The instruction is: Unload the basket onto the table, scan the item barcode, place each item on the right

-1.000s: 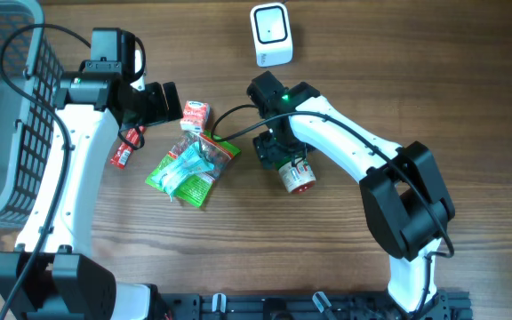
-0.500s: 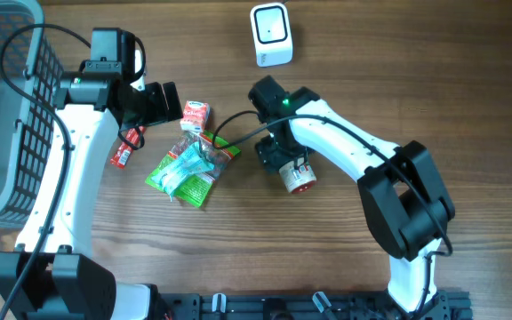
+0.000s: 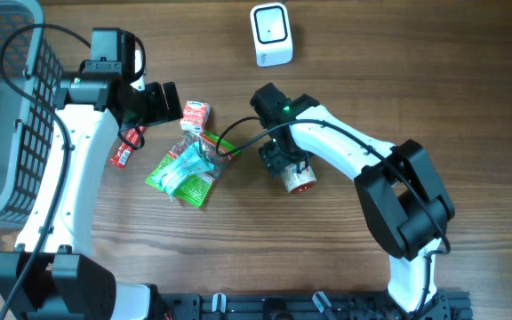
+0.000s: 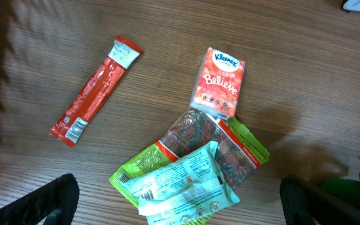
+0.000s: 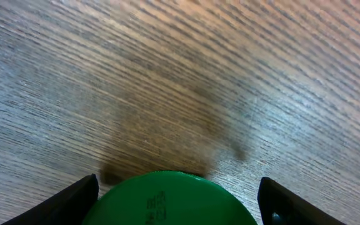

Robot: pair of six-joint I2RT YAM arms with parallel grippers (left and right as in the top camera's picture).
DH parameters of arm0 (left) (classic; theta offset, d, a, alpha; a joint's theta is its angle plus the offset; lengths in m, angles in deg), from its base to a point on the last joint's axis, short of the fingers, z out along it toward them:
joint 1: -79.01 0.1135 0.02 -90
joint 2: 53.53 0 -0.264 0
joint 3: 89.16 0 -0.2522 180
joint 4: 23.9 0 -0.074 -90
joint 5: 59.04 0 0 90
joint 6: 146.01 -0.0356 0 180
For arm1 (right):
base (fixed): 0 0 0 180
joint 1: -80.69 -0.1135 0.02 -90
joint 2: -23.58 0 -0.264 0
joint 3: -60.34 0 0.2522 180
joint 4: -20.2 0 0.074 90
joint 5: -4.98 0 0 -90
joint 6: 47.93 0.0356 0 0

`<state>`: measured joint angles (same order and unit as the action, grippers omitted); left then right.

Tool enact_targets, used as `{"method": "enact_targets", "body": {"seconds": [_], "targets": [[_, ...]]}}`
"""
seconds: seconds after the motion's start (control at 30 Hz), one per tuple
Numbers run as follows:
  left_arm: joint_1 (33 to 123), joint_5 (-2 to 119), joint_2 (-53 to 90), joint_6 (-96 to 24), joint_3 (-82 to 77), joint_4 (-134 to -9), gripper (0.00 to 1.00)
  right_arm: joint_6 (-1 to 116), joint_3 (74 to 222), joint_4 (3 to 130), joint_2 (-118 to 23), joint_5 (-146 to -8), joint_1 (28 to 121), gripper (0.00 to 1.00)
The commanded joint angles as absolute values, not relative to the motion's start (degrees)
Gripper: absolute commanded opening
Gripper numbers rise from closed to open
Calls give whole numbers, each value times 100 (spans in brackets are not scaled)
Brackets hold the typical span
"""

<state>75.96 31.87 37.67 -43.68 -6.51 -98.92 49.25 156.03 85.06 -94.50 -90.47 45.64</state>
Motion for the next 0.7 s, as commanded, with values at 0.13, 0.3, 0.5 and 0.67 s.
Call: {"method": "enact_targets", "body": {"seconds": [0.13, 0.3, 0.5, 0.67], "targets": [[7592, 3152, 3771, -4354, -651, -9879, 100, 4820, 15751, 8385, -9546, -9150, 4588, 82], [7592, 3152, 3771, -4354, -651, -9879, 100, 4800, 15751, 8361, -9546, -9154, 4588, 83], [7592, 3152, 3771, -4352, -651, -9879, 100, 4802, 15948, 8471, -9546, -9152, 4588, 83], [7592, 3152, 3771, -4352, -651, -9879, 100, 4807, 16014, 8613, -9546, -9152, 4588, 81]]}}
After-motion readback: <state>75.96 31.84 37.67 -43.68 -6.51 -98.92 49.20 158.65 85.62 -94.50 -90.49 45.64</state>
